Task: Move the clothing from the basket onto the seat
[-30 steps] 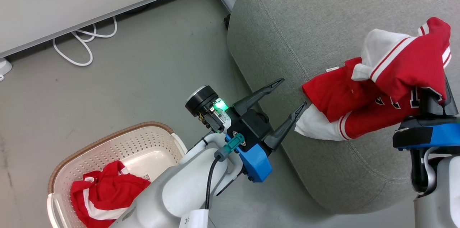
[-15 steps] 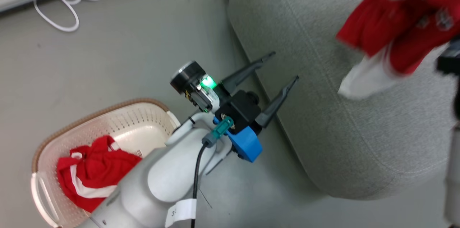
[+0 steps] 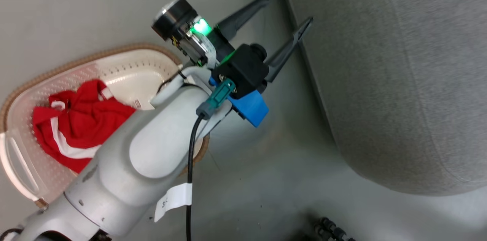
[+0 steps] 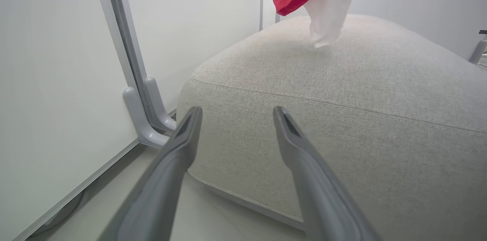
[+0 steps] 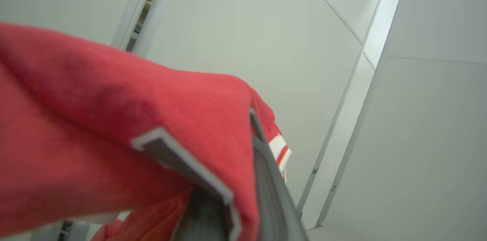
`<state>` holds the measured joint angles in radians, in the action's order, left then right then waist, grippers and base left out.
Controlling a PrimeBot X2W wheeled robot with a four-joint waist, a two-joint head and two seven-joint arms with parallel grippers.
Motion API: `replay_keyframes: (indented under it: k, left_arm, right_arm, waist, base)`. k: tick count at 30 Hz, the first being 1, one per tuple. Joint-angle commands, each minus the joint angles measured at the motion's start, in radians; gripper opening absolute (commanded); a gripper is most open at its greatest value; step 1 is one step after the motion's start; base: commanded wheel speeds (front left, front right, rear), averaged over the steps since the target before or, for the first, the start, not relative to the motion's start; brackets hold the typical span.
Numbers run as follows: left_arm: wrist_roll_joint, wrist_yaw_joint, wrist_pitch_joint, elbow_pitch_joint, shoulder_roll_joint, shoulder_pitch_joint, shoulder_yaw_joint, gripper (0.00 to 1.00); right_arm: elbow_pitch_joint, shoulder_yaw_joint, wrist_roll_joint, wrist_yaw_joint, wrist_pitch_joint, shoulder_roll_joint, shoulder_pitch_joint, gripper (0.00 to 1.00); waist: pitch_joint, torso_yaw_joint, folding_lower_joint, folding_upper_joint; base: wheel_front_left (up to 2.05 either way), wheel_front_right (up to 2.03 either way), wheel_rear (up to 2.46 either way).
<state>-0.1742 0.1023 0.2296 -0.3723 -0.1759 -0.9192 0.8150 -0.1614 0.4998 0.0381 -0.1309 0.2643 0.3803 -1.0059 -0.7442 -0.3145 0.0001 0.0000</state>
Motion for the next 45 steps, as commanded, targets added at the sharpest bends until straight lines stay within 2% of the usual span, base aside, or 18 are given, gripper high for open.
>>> replay_keyframes:
  k: [1,7,15,23,24,25,26,27,34,40,45]
  left_arm:
    - [0.004,-0.003,-0.001,0.01,-0.007,-0.023,-0.006,1.0]
    - [0.014,-0.008,-0.009,0.04,-0.019,-0.051,-0.002,1.0]
    - [0.01,-0.01,-0.008,0.048,-0.029,-0.047,0.01,1.0]
    - [0.0,-0.019,-0.015,0.06,-0.043,-0.052,0.01,1.0]
    - [0.0,-0.021,-0.014,0.061,-0.044,-0.052,0.01,1.0]
    - [-0.001,-0.023,-0.014,0.062,-0.045,-0.05,0.01,1.0]
    - [-0.004,-0.023,-0.012,0.06,-0.045,-0.047,0.01,1.0]
    - [-0.005,-0.023,-0.01,0.057,-0.044,-0.043,0.01,1.0]
    - [-0.023,-0.035,0.013,0.033,-0.025,-0.009,0.014,1.0]
    - [-0.052,-0.047,0.031,0.004,-0.001,0.044,0.005,1.0]
    - [-0.087,-0.07,0.036,0.004,0.008,0.114,-0.043,1.0]
  right_arm:
    - [-0.021,0.006,-0.004,0.0,0.0,0.011,-0.02,0.0]
    - [-0.179,0.036,-0.041,0.0,0.0,0.025,0.001,0.0]
    - [-0.344,0.088,-0.061,0.0,0.0,-0.034,0.057,0.0]
    - [-0.442,0.066,-0.073,0.0,0.0,-0.096,0.085,0.0]
    - [-0.448,0.063,-0.074,0.0,0.0,-0.098,0.086,0.15]
    - [-0.455,0.061,-0.075,0.0,0.0,-0.099,0.089,0.45]
    - [-0.457,0.059,-0.078,0.0,0.0,-0.1,0.092,0.56]
    - [-0.453,0.055,-0.08,0.0,0.0,-0.101,0.096,1.0]
    - [-0.354,0.001,-0.099,0.0,0.0,-0.12,0.214,1.0]
    - [-0.273,-0.049,-0.102,0.0,0.0,-0.135,0.379,1.0]
    - [-0.193,-0.093,-0.087,0.0,0.001,-0.146,0.485,1.0]
  waist:
    - [-0.065,0.019,-0.0001,0.0]
    - [-0.12,0.03,-0.0001,0.0]
    - [-0.132,0.032,-0.0001,0.0]
    - [-0.133,0.028,-0.0001,0.0]
    - [-0.132,0.029,-0.0001,0.0]
    - [-0.13,0.029,-0.0001,0.0]
    - [-0.125,0.029,-0.0001,0.0]
    - [-0.119,0.029,-0.0001,0.0]
    - [-0.034,0.032,-0.0001,0.0]
    - [0.084,0.039,-0.0001,0.0]
    - [0.206,0.048,-0.0001,0.0]
  base:
    - [0.0,0.0,0.0]
    - [0.0,0.0,0.0]
    - [0.0,0.0,0.0]
    - [0.0,0.0,0.0]
    - [0.0,0.0,0.0]
    - [0.0,0.0,0.0]
    - [0.0,0.0,0.0]
    - [0.0,0.0,0.0]
    - [0.0,0.0,0.0]
    - [0.0,0.0,0.0]
    - [0.0,0.0,0.0]
